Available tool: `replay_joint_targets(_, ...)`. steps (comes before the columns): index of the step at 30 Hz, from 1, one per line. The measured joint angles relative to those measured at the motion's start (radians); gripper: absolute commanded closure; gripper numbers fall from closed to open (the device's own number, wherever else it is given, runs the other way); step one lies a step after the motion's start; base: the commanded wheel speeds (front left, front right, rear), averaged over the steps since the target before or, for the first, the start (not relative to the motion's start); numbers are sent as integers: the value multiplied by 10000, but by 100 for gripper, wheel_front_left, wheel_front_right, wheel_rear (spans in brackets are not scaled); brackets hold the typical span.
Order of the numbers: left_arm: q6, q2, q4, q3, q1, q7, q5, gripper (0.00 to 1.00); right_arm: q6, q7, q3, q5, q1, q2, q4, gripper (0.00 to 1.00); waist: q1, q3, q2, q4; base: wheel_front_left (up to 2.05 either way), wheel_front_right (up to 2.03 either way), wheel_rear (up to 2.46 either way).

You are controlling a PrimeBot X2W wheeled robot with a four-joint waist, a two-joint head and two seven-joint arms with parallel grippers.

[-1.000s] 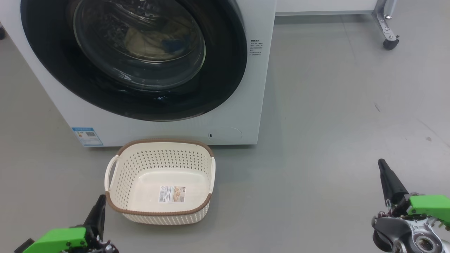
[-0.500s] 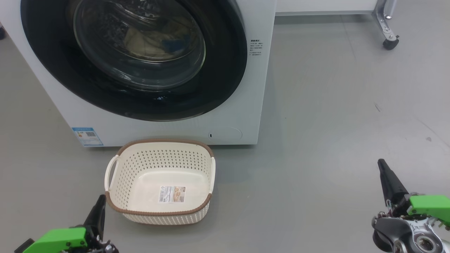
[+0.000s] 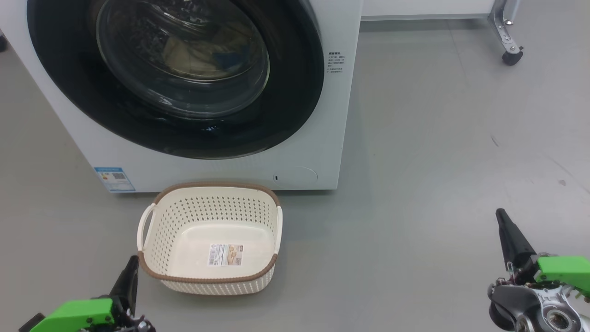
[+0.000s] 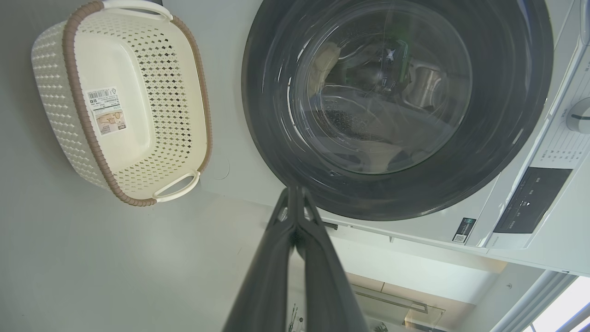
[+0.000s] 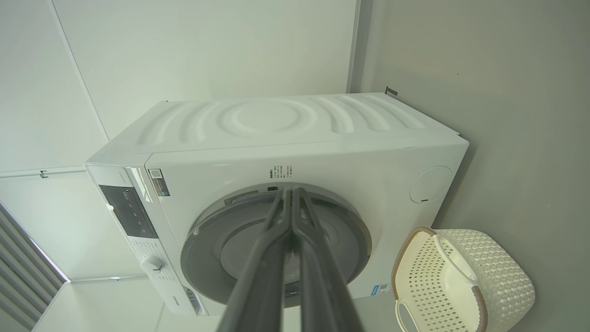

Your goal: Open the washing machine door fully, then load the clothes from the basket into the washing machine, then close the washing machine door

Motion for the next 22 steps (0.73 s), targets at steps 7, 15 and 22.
replay_joint_targets(7,0,-2,0,2,0,0,0,100,0,2,-13,-13,0,2,0,100,0,0,0,0,0,0,0)
replay_joint_targets(15,0,-2,0,4,0,0,0,100,0,29,-21,-50,0,4,0,100,0,0,0,0,0,0,0)
replay_joint_targets(22,0,-2,0,6,0,0,0,100,0,29,-27,-73,0,4,0,100,0,0,0,0,0,0,0)
